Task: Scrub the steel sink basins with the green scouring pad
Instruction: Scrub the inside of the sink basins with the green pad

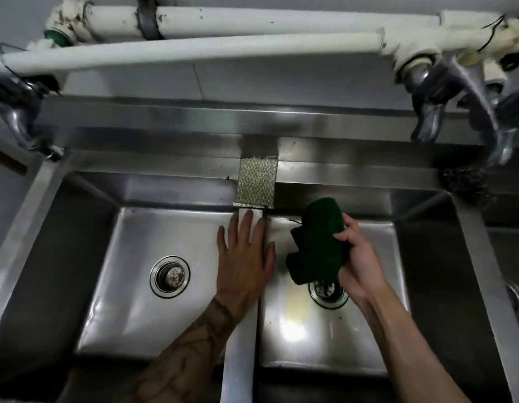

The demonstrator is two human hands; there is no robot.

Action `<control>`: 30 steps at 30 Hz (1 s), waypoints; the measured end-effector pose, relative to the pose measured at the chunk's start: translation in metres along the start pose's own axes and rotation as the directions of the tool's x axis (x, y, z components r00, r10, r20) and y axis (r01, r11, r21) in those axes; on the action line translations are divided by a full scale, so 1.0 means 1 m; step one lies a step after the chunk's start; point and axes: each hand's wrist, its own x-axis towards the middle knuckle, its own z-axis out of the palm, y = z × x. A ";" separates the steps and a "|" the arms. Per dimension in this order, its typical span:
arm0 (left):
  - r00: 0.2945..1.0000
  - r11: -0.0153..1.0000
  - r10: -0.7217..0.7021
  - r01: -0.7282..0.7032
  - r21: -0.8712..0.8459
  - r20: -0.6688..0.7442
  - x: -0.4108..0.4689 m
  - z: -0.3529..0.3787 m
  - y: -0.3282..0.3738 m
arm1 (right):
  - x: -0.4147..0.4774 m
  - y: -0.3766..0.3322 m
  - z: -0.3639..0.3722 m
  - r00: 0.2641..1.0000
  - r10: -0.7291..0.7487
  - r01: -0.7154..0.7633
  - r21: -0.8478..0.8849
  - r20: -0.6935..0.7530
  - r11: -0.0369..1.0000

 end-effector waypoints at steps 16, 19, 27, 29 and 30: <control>0.990 0.999 -0.031 0.035 0.027 -0.135 0.007 0.021 -0.003 | 0.149 0.107 -0.064 0.936 -0.352 0.135 -0.944 0.020 0.303; 0.989 0.999 -0.031 0.036 0.031 -0.143 0.006 0.022 -0.001 | 0.144 0.113 -0.066 0.834 -0.504 0.208 -0.974 0.222 -0.086; 0.992 0.999 -0.044 0.048 0.024 -0.116 0.006 0.017 0.002 | 0.174 0.150 -0.069 0.818 -0.256 0.402 -0.830 0.515 -0.386; 0.992 0.999 -0.045 0.047 0.017 -0.117 0.007 0.018 0.001 | 0.182 0.160 -0.062 0.824 -0.261 0.392 -0.839 0.503 -0.378; 0.992 0.999 -0.043 0.045 0.012 -0.121 0.007 0.018 0.000 | 0.185 0.164 -0.057 0.833 -0.262 0.375 -0.845 0.487 -0.380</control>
